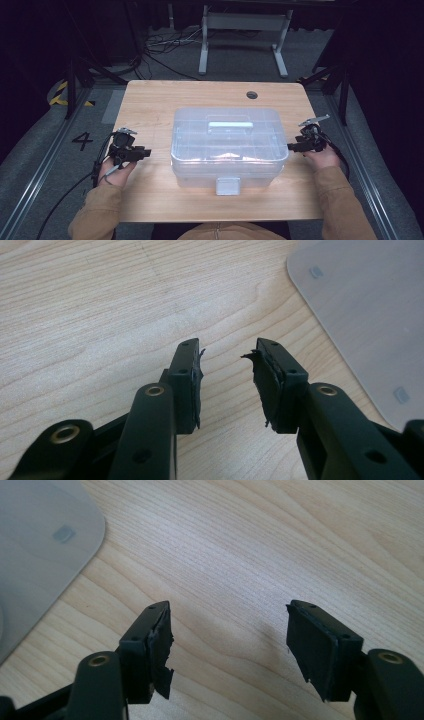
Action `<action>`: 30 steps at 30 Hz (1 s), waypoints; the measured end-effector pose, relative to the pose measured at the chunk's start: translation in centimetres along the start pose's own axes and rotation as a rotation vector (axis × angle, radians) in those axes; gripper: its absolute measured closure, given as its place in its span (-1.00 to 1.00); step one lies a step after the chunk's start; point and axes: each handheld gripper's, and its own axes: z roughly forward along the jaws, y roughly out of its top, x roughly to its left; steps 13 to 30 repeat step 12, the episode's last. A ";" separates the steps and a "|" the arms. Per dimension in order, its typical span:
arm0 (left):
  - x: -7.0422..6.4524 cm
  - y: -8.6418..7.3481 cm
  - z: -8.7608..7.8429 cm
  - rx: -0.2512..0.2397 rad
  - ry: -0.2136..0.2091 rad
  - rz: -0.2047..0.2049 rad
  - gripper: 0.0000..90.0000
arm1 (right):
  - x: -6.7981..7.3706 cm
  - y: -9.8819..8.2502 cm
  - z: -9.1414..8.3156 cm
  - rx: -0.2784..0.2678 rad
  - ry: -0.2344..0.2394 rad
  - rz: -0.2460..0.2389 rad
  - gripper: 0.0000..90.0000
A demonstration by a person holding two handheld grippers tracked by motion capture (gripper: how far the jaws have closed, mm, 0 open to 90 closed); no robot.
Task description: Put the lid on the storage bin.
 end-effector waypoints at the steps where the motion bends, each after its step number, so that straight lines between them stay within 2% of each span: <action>1: 0.0 0.0 0.0 -0.001 0.002 -0.002 0.41 | 0.0 0.0 0.0 0.006 -0.003 -0.003 -0.23; 7: 0.0 0.0 0.0 0.000 -0.002 0.003 0.40 | 0.2 0.0 0.3 0.018 0.001 -0.010 -0.23; 12: 0.0 0.0 -0.1 -0.006 -0.012 -0.011 0.40 | 0.1 0.0 0.2 0.008 -0.005 -0.009 -0.23; 30: 0.0 0.0 -0.1 -0.006 -0.012 -0.011 0.40 | 0.1 0.0 0.2 0.008 -0.005 -0.009 -0.23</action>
